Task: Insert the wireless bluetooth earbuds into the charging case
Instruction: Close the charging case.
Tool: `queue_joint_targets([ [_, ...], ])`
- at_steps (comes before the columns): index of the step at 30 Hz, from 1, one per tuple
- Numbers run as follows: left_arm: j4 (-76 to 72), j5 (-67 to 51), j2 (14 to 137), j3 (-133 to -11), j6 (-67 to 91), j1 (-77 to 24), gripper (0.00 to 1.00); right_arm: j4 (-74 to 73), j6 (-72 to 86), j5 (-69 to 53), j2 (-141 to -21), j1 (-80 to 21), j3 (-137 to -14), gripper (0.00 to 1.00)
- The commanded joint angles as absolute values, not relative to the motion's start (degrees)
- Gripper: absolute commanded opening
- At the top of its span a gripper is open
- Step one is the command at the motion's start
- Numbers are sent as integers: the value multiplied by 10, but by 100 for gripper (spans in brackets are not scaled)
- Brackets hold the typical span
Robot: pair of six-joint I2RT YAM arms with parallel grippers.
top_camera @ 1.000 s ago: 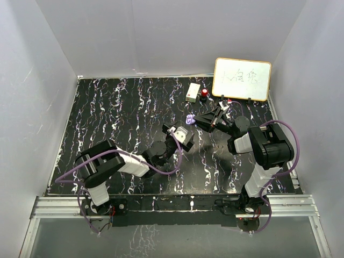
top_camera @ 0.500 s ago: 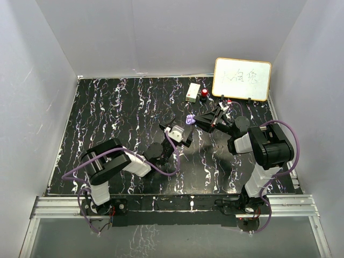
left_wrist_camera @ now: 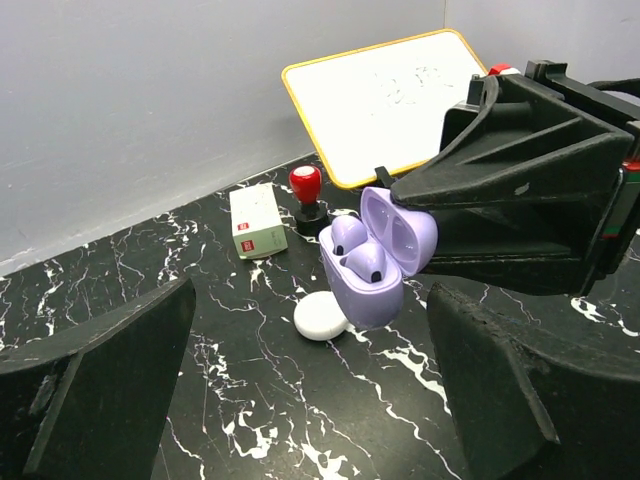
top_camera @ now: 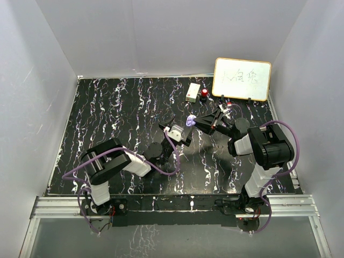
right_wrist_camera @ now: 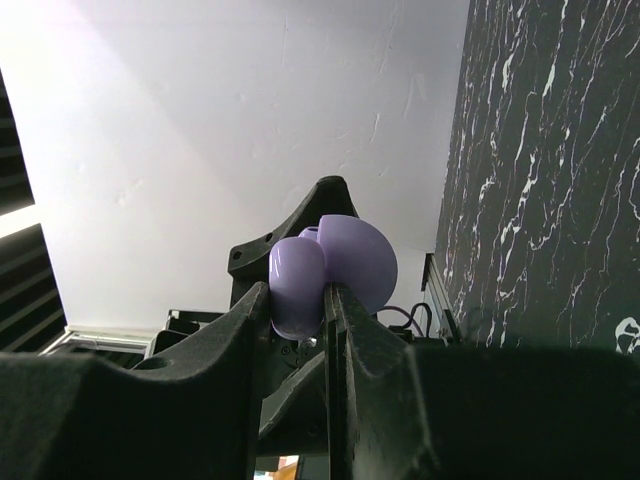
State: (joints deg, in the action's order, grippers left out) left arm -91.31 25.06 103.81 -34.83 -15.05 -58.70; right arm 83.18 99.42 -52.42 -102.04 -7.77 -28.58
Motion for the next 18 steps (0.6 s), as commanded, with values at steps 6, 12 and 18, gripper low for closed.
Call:
queue_joint_targets([
  [6, -967, 250, 1050, -369, -139, -577, 99, 934, 998, -521, -981, -79, -278, 0],
  [12, -975, 253, 1057, -370, -140, -570, 99, 934, 998, -521, -979, -79, -275, 0],
  [18, -973, 245, 1054, -371, -135, -564, 99, 935, 998, -522, -978, -79, -269, 0],
])
